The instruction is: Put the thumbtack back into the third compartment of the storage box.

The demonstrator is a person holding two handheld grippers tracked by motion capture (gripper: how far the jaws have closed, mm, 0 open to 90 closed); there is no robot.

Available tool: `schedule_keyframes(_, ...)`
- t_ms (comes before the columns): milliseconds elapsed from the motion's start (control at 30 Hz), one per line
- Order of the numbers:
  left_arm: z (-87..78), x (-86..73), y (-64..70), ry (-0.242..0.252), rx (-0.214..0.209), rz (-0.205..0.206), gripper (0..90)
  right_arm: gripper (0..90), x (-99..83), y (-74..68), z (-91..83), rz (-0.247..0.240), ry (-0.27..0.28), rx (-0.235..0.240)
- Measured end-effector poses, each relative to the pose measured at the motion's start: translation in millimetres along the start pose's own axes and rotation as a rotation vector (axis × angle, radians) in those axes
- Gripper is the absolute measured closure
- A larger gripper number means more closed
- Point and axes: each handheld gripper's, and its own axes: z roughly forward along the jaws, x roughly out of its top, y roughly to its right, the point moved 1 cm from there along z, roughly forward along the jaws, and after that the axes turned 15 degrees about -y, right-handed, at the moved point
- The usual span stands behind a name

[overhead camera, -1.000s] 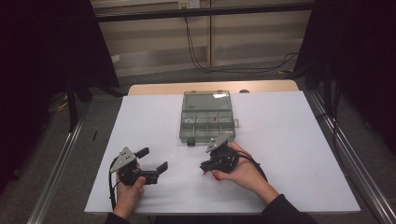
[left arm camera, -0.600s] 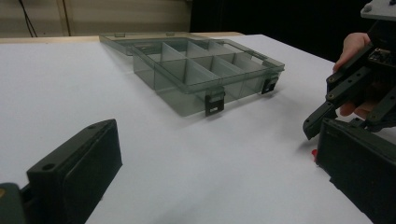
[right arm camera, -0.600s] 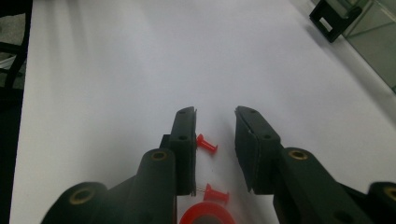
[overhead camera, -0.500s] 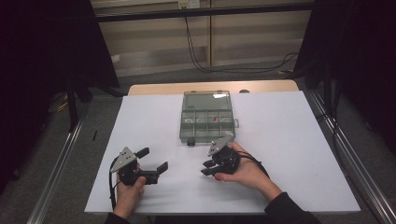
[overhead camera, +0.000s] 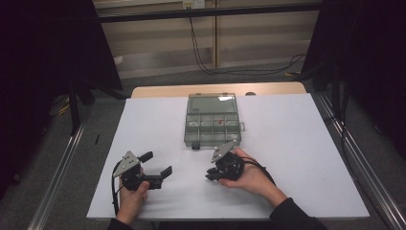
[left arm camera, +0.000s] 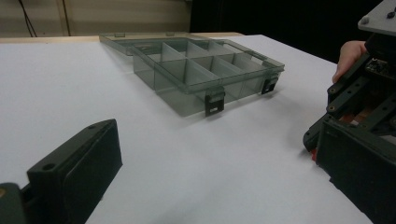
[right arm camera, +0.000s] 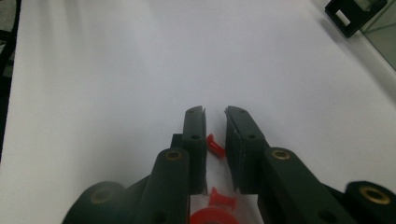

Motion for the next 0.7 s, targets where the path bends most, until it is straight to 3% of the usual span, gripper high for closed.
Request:
schedule_keyframes(133, 0.0, 0.0, -0.1, 0.000, 0.000, 0.000, 0.2, 70.2, -1.0, 1.1, -0.5, 0.013, 0.009, 0.017)
schedule_keyframes(333, 0.0, 0.0, 0.2, -0.002, -0.002, 0.001, 0.2, 71.3, -2.8, 4.5, -4.5, 0.019, 0.021, 0.025)
schedule_keyframes(700, 0.4, 0.3, 0.2, -0.001, 0.003, 0.001, 0.2, 84.5, -4.1, 3.7, -2.1, -0.010, -0.001, 0.001)
